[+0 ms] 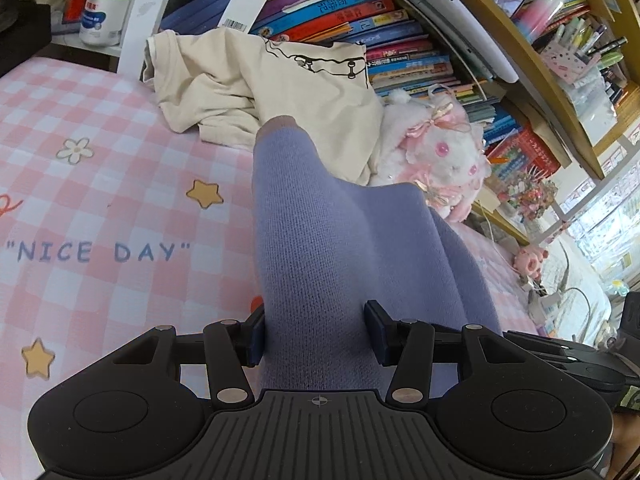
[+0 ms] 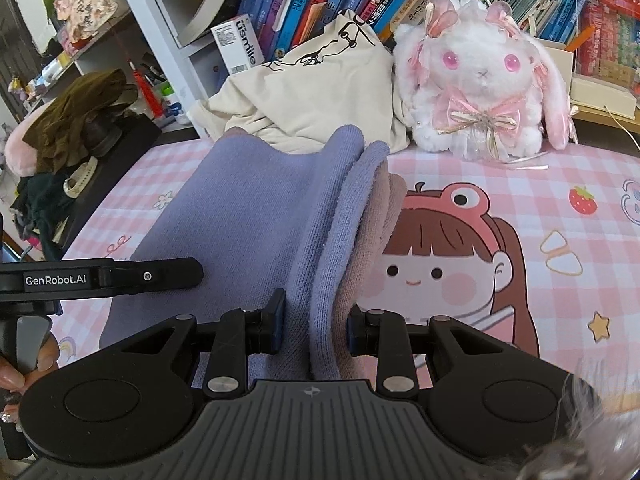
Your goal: Fold clothes
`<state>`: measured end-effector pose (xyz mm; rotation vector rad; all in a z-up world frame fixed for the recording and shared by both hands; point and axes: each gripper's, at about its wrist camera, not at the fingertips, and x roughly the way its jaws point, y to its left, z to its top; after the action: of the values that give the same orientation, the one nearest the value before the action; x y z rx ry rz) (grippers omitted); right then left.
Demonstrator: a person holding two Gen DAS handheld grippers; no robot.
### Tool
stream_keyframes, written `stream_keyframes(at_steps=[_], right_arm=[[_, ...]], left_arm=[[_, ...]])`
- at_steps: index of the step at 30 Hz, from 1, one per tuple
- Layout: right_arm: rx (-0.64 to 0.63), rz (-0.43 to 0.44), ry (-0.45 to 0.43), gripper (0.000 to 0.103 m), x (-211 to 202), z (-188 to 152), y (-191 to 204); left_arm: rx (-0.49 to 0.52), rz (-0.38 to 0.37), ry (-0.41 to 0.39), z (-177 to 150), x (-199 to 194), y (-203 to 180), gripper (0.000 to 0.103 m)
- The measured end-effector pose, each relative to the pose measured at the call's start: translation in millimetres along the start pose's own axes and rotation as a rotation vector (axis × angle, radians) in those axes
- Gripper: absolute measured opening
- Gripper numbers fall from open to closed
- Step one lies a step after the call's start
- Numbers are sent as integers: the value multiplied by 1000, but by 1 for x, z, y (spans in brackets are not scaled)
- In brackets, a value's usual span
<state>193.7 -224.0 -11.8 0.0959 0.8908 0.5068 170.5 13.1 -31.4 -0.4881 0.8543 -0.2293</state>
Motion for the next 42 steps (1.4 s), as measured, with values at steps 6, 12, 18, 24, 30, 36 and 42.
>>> stream_keyframes(at_steps=[6, 12, 18, 24, 30, 36, 42], right_arm=[[3, -11, 3, 26, 15, 13, -4], [13, -22, 9, 26, 26, 20, -5], [24, -28, 18, 26, 37, 24, -6], [57, -32, 27, 26, 50, 25, -9], [89, -42, 28, 27, 59, 30, -11], [125, -35, 32, 27, 71, 38, -17], [178, -27, 36, 30, 80, 44, -26]], left_arm=[[10, 2, 6, 15, 13, 4, 48], [11, 2, 17, 24, 24, 10, 48], [8, 3, 28, 29, 34, 16, 48], [3, 9, 39, 33, 42, 22, 48], [-5, 5, 45, 40, 50, 29, 48], [-7, 8, 47, 50, 58, 35, 48], [-33, 6, 57, 56, 68, 42, 49]])
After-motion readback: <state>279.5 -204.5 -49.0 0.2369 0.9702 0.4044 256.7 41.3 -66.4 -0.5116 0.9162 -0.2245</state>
